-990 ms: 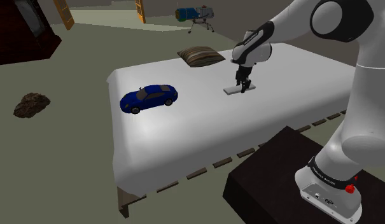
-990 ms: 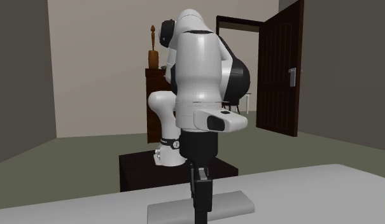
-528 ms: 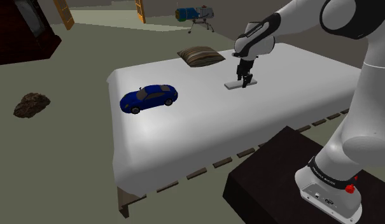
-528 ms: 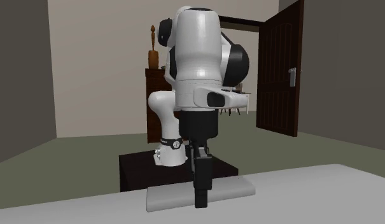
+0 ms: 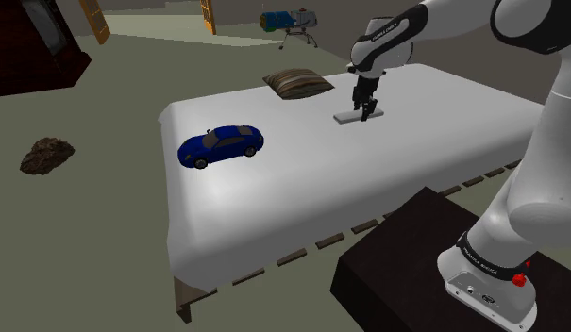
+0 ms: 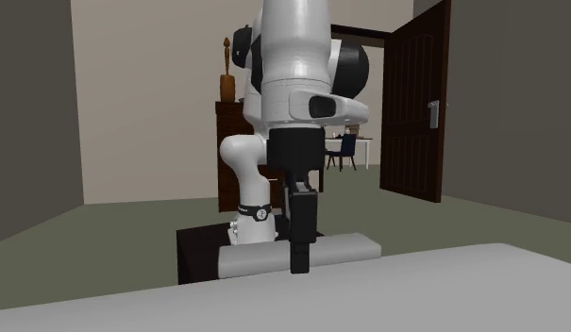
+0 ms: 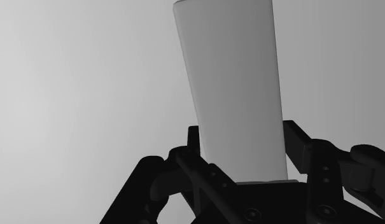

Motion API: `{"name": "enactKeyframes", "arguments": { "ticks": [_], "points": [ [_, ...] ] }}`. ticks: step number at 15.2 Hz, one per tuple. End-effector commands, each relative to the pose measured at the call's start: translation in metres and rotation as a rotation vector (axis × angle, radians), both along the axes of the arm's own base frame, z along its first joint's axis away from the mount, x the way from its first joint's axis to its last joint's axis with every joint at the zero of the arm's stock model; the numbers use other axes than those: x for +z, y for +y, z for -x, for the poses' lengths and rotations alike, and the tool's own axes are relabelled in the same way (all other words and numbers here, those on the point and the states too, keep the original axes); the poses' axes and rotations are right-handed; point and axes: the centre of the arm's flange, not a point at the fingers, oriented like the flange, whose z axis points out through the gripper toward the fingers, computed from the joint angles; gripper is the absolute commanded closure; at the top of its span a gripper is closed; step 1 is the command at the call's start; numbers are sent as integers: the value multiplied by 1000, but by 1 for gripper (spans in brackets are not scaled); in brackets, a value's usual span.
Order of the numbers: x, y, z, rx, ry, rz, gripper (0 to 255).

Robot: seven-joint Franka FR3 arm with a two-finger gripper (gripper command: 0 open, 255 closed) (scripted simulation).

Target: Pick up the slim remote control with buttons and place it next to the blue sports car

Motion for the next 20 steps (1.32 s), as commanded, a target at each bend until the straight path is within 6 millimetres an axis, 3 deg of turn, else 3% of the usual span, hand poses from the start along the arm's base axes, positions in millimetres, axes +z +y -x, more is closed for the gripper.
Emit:
{"name": "enactKeyframes", "arguments": {
  "ticks": [1, 9, 20],
  "points": [
    [11, -3, 0, 0, 0, 0, 255],
    [51, -3, 0, 0, 0, 0, 255],
    [52, 117, -83, 0, 0, 0, 255]
  ]
}}
